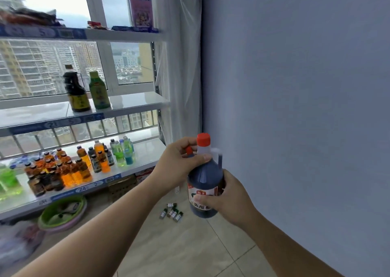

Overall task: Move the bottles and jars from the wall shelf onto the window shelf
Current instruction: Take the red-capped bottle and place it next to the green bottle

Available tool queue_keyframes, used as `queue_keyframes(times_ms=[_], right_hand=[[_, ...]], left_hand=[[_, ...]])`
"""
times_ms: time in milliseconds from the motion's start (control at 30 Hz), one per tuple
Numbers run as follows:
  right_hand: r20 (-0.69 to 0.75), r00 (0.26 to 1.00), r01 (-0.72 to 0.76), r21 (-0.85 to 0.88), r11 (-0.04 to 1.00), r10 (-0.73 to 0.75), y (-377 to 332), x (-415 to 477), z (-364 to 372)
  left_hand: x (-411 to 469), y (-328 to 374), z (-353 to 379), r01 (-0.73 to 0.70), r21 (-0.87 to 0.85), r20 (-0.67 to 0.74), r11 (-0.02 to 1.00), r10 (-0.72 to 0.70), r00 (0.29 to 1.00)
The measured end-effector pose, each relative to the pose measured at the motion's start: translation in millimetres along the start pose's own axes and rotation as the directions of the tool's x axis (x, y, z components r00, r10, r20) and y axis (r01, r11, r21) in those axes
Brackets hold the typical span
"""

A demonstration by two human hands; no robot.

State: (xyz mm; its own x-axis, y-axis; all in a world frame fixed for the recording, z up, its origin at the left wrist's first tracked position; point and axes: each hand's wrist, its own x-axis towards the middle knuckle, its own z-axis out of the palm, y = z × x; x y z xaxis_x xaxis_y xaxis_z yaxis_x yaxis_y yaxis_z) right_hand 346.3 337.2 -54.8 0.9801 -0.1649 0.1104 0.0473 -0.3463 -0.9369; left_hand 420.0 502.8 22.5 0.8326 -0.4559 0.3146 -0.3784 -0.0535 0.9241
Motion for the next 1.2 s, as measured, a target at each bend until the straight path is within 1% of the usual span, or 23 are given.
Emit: queue_keyframes(times_ms=[100, 300, 567, 633, 733, 800, 900, 1033, 1167, 1200], right_hand=[[0.033, 0.999, 0.032, -0.003, 0.999, -0.032, -3.9, 44.8, 16.1], [0.109, 0.993, 0.051, 0.002, 0.999, -0.051, -6.7, 148.1, 45.9], [0.190, 0.976, 0.105, -0.004, 0.994, -0.103, -14.9, 273.9, 76.4], [0.211, 0.972, 0.110, -0.011, 0.994, -0.106, -13.4, 295.6, 88.7], [0.210, 0.972, 0.109, -0.018, 0.994, -0.103, -14.4, 304.0, 94.1], [0.271, 0.955, 0.132, -0.028, 0.991, -0.120, -12.0, 375.1, 147.2], [0.274, 0.954, 0.127, -0.012, 0.992, -0.119, -21.6, 387.2, 153.4], [0.276, 0.954, 0.129, -0.023, 0.991, -0.117, -18.4, 435.2, 191.0], [0.219, 0.965, 0.151, -0.004, 0.988, -0.147, -23.5, 490.9, 241.0], [0.222, 0.963, 0.155, -0.007, 0.988, -0.149, -24.3, 494.8, 243.6]], left_hand=[[25.2, -13.5, -25.8, 0.004, -0.008, -0.062, 1.000, -0.005, 0.998], [94.9, -43.5, -79.9, 0.017, 0.078, -0.147, 0.997, -0.005, 0.989], [181.7, -83.3, -138.7, 0.032, 0.073, -0.243, 0.997, -0.014, 0.970], [193.5, -91.8, -152.9, 0.038, 0.097, -0.265, 0.995, -0.011, 0.964], [199.2, -92.0, -162.7, 0.037, 0.108, -0.265, 0.993, -0.007, 0.964], [235.7, -124.5, -217.0, 0.081, 0.096, -0.320, 0.992, -0.046, 0.946], [244.1, -130.2, -233.2, 0.072, 0.093, -0.335, 0.993, -0.037, 0.942], [278.4, -164.1, -276.5, 0.081, 0.097, -0.333, 0.992, -0.044, 0.942], [315.1, -194.2, -334.5, 0.076, 0.112, -0.318, 0.991, -0.037, 0.947], [318.9, -197.5, -339.0, 0.079, 0.101, -0.326, 0.992, -0.042, 0.944]])
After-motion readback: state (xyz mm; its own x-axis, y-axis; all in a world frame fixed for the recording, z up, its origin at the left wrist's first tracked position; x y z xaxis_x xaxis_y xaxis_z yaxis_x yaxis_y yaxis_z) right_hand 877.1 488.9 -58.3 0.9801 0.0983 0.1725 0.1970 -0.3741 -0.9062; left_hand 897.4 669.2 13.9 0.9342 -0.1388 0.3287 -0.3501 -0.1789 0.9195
